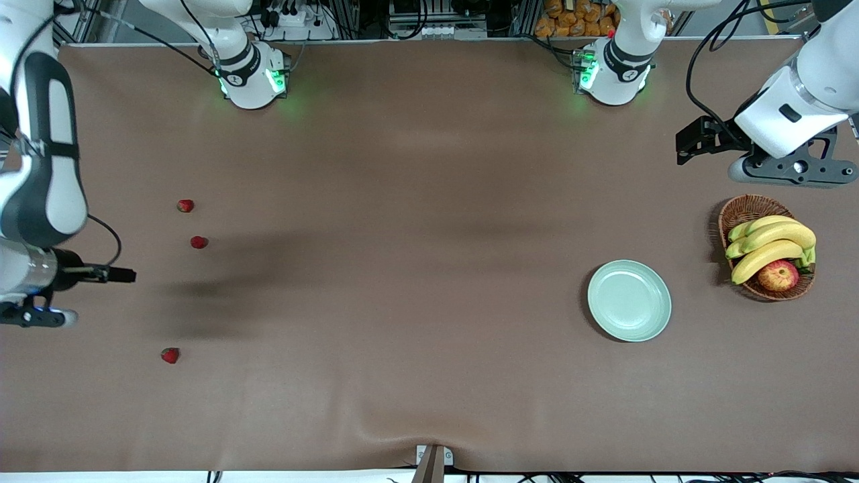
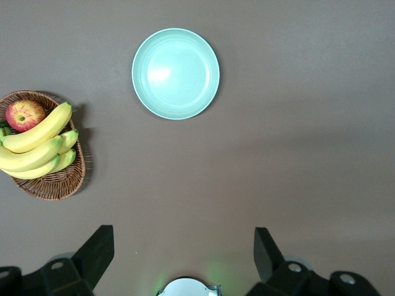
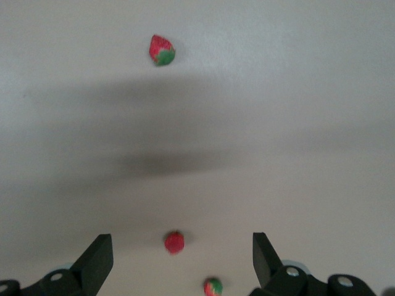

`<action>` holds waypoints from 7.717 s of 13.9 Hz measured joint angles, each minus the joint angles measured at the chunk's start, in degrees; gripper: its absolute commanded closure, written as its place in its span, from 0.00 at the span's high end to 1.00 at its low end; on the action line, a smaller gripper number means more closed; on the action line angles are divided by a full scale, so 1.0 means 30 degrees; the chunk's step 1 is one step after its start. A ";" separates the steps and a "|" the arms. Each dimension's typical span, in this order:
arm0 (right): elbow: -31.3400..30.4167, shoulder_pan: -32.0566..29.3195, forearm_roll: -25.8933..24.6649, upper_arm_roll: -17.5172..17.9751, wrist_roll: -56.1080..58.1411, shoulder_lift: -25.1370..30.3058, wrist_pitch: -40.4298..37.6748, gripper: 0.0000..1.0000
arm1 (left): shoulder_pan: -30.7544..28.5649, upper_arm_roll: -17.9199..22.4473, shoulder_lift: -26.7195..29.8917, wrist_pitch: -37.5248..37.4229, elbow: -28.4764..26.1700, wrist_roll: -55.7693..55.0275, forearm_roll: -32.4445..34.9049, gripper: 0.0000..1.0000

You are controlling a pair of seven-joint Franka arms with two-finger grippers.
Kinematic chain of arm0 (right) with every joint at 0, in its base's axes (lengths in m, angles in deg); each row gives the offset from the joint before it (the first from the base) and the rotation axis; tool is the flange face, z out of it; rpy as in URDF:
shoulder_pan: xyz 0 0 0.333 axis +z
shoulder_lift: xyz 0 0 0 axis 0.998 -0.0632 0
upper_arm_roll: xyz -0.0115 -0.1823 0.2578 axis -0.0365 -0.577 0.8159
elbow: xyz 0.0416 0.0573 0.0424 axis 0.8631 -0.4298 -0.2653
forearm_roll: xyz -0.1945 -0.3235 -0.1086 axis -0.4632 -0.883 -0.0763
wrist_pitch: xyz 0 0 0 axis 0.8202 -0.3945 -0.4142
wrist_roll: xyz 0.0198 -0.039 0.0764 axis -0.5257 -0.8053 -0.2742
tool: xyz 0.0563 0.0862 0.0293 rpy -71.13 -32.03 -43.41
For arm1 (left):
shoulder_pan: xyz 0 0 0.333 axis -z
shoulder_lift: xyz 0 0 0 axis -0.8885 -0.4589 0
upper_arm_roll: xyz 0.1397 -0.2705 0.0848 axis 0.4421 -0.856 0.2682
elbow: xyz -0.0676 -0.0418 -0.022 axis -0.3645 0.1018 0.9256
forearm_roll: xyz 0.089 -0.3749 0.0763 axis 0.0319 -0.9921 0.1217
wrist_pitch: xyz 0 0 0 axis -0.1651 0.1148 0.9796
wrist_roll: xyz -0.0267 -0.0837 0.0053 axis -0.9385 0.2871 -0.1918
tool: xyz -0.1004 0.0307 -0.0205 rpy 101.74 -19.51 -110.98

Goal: Collect all strawberries into plate
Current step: 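Reach the right gripper down to the nearest strawberry, then grasp the strawberry with the right gripper while the left gripper nears the plate, then carry the strawberry to mid-table with the right gripper, then open the right gripper to set the strawberry on the table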

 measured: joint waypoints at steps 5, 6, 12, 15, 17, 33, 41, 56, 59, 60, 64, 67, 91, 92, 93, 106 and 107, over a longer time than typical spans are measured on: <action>-0.0003 -0.0012 0.0375 0.0023 0.0005 -0.1877 0.4377 1.00 | 0.0021 -0.0026 -0.0388 0.0054 -0.0010 0.0002 0.0000 1.00; -0.0003 -0.0011 0.0679 0.0055 0.0005 -0.2257 0.5671 1.00 | 0.0027 -0.0044 -0.0555 0.0157 -0.0011 0.0002 0.0000 1.00; 0.0080 0.0091 0.1346 0.0344 0.0004 -0.4637 1.1707 0.97 | -0.0035 -0.0012 -0.1130 0.0422 -0.0014 0.0002 0.0000 1.00; 0.0400 0.0214 0.1519 0.0521 -0.0001 -0.5563 1.2802 0.83 | -0.0036 -0.0008 -0.1462 0.0546 -0.0236 0.0002 0.0000 1.00; 0.0729 0.0237 0.1547 0.0532 -0.0007 -0.5959 1.2870 0.79 | -0.0035 -0.0008 -0.1550 0.1020 -0.0703 0.0002 0.0000 1.00; 0.1257 0.0300 0.2209 0.0610 -0.0001 -0.7201 1.3155 0.05 | -0.0021 0.0000 -0.3794 0.4006 -0.1685 0.0001 0.0000 1.00; 0.5007 0.1753 0.2354 0.0847 -0.4900 -0.6613 0.4588 0.07 | 0.0581 -0.0167 -0.4798 0.5047 -0.1701 -0.0655 -0.0001 1.00; 0.5061 0.7027 0.2371 0.1457 -1.7357 -0.6574 0.4445 0.10 | 0.1314 -0.0538 -0.4976 0.7897 -0.2610 -0.5558 -0.1779 1.00; 0.5061 0.8394 0.2430 0.1512 -1.9600 -0.6574 0.4453 0.09 | 0.1469 -0.0541 -0.5004 0.8432 -0.2921 -0.6067 -0.1780 1.00; 0.5060 0.8761 0.2656 0.1659 -2.0250 -0.6574 0.4451 0.09 | 0.1520 -0.0542 -0.5030 0.8598 -0.3008 -0.6348 -0.1786 1.00; 0.5021 0.9663 0.3802 0.2859 -2.2853 -0.6577 0.4321 0.09 | 0.1571 -0.0544 -0.5355 0.9487 -0.3072 -0.8292 -0.2914 1.00; 0.4802 1.0154 0.4010 0.3838 -2.5345 -0.6667 0.4160 0.11 | 0.1603 -0.0552 -0.5610 0.9916 -0.3074 -0.8978 -0.3001 1.00; 0.5056 1.0489 0.4177 0.3487 -2.7469 -0.6525 0.0161 1.00 | 0.3439 -0.0707 -0.7376 1.2800 -0.3069 -1.3991 -0.3048 1.00; 0.5422 0.9698 0.4175 0.3477 -2.6385 -0.6423 -0.0591 1.00 | 0.3716 -0.0716 -0.7508 1.2811 -0.3069 -1.3991 -0.3048 1.00; 0.5654 0.8972 0.4142 0.3472 -2.5340 -0.6220 -0.1198 1.00 | 0.4006 -0.0719 -0.7604 1.2823 -0.3068 -1.3991 -0.3048 1.00; 0.4116 0.0768 0.0471 0.3447 -0.9648 -0.1739 -0.5461 1.00 | 1.2831 -0.0692 -1.1412 1.4351 -0.2087 -1.4283 -0.1563 1.00; 0.3611 0.0076 0.0459 0.3447 -0.8623 -0.1302 -0.5465 1.00 | 1.3427 -0.0660 -1.1888 1.4505 -0.1861 -1.4403 -0.0955 1.00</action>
